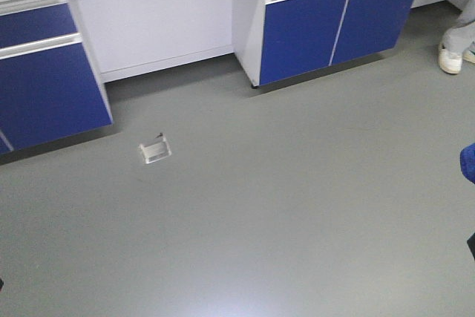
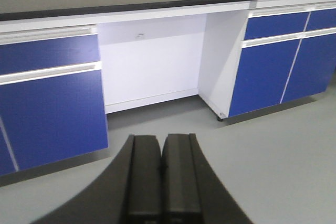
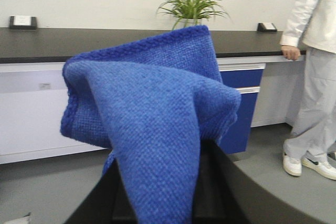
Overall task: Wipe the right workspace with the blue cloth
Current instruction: 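Drive the base to the other bench holding the cloth in the right gripper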
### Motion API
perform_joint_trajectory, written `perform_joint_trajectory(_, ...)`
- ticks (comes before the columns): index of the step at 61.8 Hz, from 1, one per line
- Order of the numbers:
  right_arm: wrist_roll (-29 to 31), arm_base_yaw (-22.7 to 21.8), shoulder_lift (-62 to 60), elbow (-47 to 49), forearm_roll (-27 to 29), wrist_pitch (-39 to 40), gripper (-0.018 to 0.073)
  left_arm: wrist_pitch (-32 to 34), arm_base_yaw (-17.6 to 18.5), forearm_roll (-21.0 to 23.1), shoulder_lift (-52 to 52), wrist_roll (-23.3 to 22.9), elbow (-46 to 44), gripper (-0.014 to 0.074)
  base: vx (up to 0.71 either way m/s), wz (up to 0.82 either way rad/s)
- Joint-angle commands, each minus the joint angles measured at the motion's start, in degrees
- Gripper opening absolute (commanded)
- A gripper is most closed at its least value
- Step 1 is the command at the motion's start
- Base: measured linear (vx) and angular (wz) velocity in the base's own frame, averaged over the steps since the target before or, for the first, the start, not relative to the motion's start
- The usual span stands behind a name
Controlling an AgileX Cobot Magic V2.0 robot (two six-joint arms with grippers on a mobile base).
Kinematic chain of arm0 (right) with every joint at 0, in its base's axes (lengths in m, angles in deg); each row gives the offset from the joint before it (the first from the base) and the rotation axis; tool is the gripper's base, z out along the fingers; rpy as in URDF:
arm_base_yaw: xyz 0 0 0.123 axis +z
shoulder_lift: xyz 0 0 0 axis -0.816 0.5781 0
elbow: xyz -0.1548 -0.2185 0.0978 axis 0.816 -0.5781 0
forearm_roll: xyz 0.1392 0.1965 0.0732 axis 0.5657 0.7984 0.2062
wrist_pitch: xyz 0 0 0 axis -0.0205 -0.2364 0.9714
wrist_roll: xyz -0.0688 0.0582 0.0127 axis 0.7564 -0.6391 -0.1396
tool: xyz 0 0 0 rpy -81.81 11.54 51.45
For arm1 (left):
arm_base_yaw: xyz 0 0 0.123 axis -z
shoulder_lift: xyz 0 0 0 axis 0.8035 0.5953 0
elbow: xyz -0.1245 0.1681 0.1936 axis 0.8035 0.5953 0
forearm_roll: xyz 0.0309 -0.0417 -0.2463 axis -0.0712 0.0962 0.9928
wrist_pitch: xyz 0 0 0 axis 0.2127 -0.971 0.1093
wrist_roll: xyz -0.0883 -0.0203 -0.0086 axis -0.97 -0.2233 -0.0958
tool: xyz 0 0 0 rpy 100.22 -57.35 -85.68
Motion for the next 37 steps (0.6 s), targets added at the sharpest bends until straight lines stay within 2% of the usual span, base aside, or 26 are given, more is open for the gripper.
perform_joint_trajectory(1,0.17,-0.04,1.02,1.50,-0.03,5.13,-0.0003,4.53,0.41,-0.05,-0.92,-0.49,1.74,-0.0006,0.25,-0.31)
perform_joint_trajectory(16,0.17,-0.04,1.02,1.50,-0.03,5.13,-0.0003,4.53,0.41,-0.05,-0.92,-0.49,1.74,-0.0006,0.29,-0.18)
perform_joint_trajectory(37,0.17,-0.04,1.02,1.50,-0.03,5.13,-0.0003,4.53,0.41,-0.05,-0.92,-0.49,1.74,-0.0006,0.37,-0.03)
